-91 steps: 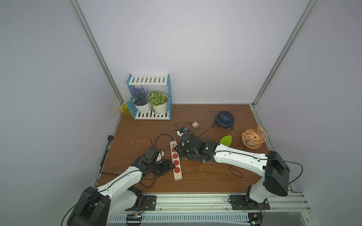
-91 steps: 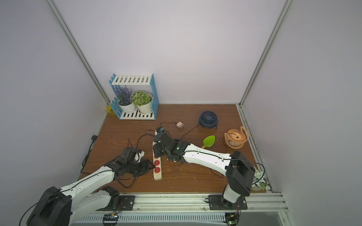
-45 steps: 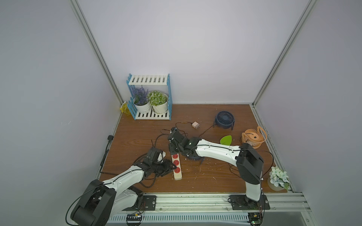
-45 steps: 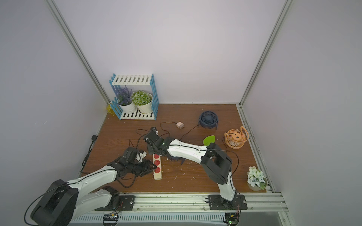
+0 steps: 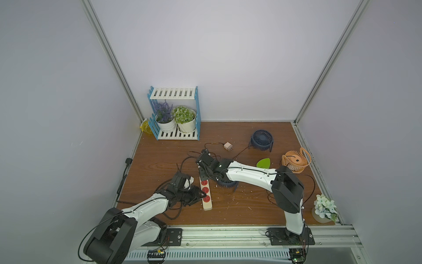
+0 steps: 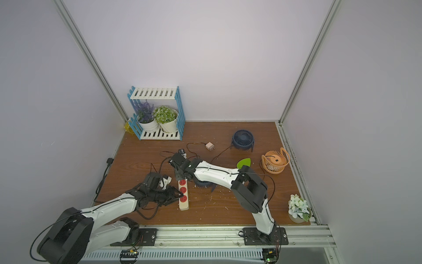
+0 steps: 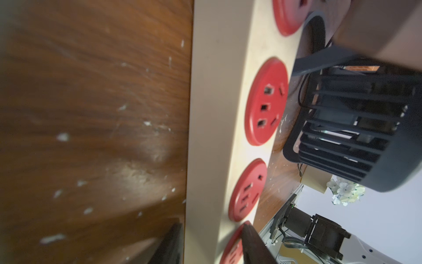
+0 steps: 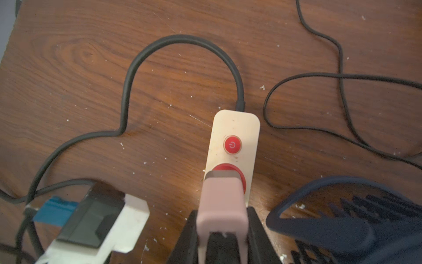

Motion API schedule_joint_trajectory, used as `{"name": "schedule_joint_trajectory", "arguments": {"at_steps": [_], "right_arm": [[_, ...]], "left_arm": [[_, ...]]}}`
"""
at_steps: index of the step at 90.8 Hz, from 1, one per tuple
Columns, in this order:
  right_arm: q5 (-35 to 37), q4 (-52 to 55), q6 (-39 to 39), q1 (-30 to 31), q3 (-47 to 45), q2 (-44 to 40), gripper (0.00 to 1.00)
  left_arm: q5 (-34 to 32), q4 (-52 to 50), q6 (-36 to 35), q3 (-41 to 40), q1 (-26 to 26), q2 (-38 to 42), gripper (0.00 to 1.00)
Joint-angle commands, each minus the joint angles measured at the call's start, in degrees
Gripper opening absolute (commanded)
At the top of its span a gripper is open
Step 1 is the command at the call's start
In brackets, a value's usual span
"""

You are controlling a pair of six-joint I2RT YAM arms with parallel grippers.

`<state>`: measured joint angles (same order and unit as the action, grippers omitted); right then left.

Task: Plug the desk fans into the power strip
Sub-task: Insert the plug into the socket.

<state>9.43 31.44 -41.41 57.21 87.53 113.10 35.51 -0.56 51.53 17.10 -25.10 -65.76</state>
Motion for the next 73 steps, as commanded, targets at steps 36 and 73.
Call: {"name": "schedule_joint_trajectory", "arguments": {"at_steps": [36, 73], "right_arm": [[-2.25, 2.19, -0.08, -0.61, 2.3, 1.5, 0.0], [-2.75, 4.48, 1.68, -0.61, 5.79, -0.55, 0.0]], "left_arm": [[-1.44, -1.38, -0.38, -1.2, 0.58, -0.3, 0.43], [-1.88, -1.53, -0.42, -1.35, 0.58, -0.33, 0.42]]}}
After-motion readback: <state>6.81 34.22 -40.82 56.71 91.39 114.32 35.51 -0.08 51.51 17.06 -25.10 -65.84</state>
